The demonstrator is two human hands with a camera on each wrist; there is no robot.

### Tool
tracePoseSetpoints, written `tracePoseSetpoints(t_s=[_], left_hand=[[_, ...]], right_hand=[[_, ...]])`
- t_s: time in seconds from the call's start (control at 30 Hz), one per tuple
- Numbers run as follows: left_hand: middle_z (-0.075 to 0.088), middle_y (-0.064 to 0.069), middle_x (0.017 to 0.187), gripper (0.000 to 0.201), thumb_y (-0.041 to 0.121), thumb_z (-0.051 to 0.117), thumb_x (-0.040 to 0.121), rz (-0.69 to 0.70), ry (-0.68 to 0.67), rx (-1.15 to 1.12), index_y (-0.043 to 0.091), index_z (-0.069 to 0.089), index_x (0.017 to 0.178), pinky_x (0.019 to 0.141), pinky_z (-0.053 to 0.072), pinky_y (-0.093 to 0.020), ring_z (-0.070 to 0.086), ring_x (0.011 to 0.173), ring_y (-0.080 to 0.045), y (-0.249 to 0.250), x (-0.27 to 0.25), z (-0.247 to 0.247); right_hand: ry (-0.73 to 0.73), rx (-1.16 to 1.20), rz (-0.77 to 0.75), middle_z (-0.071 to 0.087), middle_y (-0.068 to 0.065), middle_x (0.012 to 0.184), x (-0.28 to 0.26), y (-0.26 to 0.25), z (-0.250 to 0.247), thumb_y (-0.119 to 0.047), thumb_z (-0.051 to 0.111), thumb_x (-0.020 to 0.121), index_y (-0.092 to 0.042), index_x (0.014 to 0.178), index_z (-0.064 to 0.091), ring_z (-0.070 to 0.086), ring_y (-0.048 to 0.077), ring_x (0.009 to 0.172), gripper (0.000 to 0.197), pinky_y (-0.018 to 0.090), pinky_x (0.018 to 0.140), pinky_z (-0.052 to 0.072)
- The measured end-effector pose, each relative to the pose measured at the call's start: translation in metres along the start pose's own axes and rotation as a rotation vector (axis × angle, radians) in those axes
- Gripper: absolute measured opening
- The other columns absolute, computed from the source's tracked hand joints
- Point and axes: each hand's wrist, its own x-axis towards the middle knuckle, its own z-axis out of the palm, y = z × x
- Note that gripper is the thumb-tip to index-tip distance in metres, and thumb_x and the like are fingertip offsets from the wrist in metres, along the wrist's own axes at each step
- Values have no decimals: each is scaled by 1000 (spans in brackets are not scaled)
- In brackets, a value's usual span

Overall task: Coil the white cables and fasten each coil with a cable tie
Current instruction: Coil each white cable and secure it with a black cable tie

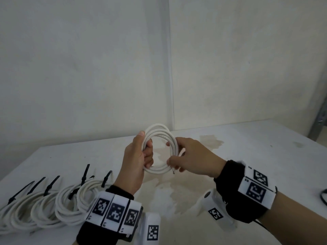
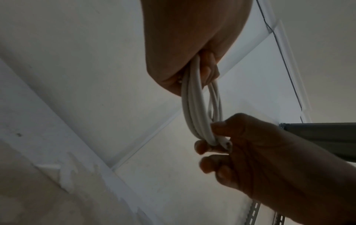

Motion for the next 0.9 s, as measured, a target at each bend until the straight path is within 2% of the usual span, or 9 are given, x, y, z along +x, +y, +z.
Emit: tracePoseSetpoints(t_s=[0.13,0.23,0.4,0.5,0.6,0.67,0.73,0.8,0.9], left_hand=[[27,10,38,41,28,33,98,6,31,67,11,44,62,40,22,-18,21,34,-5,-1,0,5],[26,10,38,41,28,35,97,7,53,83,11,44,61,40,22,-19,20,35,-5,0,1,5],[27,11,36,41,27,37,97,49,144,15,12,43,59,35,20,-16,20,32,-4,7,5,-3],[27,11,36,41,27,36,97,61,131,-27,12,43,59,36,20,-17,20,32,-4,8,5,-3],[27,10,37,41,31,34,97,58,93,-159,12,42,62,33,21,-15,20,31,-3,13,8,-4],[27,10,38,41,33,33,97,47,61,-206,13,43,63,33,22,-15,21,31,-4,15,9,-3],[27,10,38,41,33,32,97,41,32,-215,13,43,63,34,23,-15,21,31,-4,15,6,1],[27,9,38,42,33,31,97,31,11,-235,12,44,63,35,26,-16,22,31,-4,9,2,5],[34,5,41,42,28,27,98,-12,-29,-245,11,48,66,45,38,-21,33,36,-8,0,-3,4]], right_hand=[[-92,135,86,62,13,66,-1,0,-1,-3,62,83,-12,118,53,63,22,50,38,26,53,56],[-103,186,79,61,13,63,0,1,-2,1,64,82,-15,130,46,62,18,48,53,24,51,55],[-135,-5,72,61,3,67,-5,7,-1,-7,63,85,-16,142,27,63,12,53,69,22,57,55],[-150,-7,71,58,1,67,-9,11,-2,-11,61,87,-13,137,35,63,11,54,56,21,57,55],[-78,-3,-13,53,-7,74,-8,7,-2,-21,56,91,-22,125,46,54,3,62,35,18,64,45],[-16,118,-91,53,-8,83,-5,3,3,-25,49,94,-21,116,49,49,-2,68,22,16,71,40],[31,310,-146,57,-4,87,-1,0,12,-25,42,96,-14,112,47,55,2,78,19,18,76,42],[74,412,-167,54,-4,78,2,-1,18,-24,38,97,-14,105,46,60,6,76,15,21,74,45],[163,395,-186,47,-3,69,4,-2,14,-25,37,97,-20,93,48,57,6,59,12,17,59,46]])
